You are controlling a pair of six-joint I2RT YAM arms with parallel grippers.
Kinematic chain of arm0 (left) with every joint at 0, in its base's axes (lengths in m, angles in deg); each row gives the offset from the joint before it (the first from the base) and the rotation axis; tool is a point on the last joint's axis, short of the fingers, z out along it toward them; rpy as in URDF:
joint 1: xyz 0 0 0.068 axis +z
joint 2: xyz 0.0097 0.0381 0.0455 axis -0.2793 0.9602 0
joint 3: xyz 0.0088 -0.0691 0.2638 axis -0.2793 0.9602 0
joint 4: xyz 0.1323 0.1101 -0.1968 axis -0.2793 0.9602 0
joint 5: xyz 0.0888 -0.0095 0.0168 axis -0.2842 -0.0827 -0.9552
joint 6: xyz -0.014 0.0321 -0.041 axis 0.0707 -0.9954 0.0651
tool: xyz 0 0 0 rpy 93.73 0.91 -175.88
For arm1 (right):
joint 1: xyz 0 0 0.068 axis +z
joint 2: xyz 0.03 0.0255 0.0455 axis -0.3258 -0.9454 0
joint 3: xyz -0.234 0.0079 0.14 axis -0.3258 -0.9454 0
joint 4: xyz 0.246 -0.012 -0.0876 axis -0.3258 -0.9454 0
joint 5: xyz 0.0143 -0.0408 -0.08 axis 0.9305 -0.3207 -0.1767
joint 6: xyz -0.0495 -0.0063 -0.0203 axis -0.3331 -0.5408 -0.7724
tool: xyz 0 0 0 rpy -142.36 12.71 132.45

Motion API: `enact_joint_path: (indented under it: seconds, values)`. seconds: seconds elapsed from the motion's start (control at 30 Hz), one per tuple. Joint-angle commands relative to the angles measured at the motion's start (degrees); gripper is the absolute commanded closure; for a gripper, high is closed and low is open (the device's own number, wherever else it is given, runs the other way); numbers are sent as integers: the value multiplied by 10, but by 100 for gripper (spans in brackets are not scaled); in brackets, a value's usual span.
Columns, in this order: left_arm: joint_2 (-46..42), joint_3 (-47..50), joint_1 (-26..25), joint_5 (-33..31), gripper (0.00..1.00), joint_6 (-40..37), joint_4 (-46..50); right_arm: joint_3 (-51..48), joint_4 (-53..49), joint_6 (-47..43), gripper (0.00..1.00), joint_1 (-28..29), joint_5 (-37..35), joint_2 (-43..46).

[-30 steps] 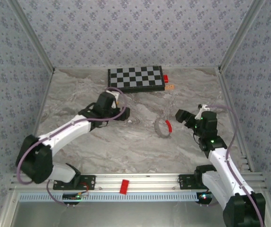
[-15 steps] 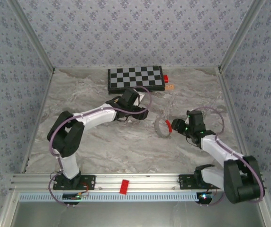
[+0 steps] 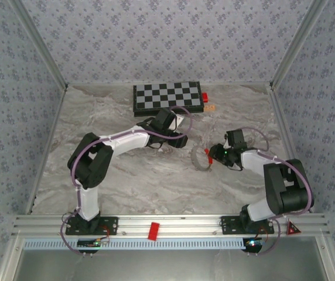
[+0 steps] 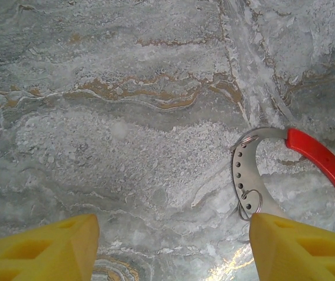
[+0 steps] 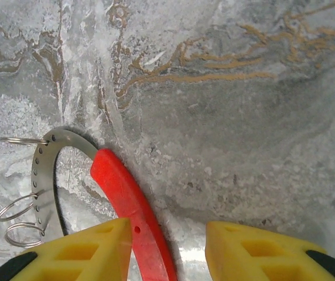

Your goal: Put the keys on the keyring

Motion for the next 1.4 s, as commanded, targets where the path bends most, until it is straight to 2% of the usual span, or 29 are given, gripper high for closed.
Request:
enact_joint_path:
  seconds: [0.0, 0.13, 0.5, 0.7, 0.8, 1.07, 1.37]
  values:
    - [11, -18, -1, 18, 32, -14, -6, 38, 76, -25, 62, 31, 59, -67]
    - [15, -20, 0, 27, 33, -17, -8, 59, 69, -28, 63, 42, 64, -74]
    - [9, -23, 0, 34, 34, -20, -14, 92, -6, -43, 61, 74, 19, -18]
    - [16, -19, 4, 44, 36, -20, -20, 94, -29, -56, 61, 74, -5, 5]
    - [24, -21, 11, 57, 42, -19, -22, 90, -38, -63, 61, 72, -8, 28]
    - [63, -53, 27, 80, 43, -46, -5, 67, -45, -71, 57, 68, -12, 94]
    - [105, -91, 26, 95, 47, -66, 21, 57, -46, -67, 56, 64, -10, 106]
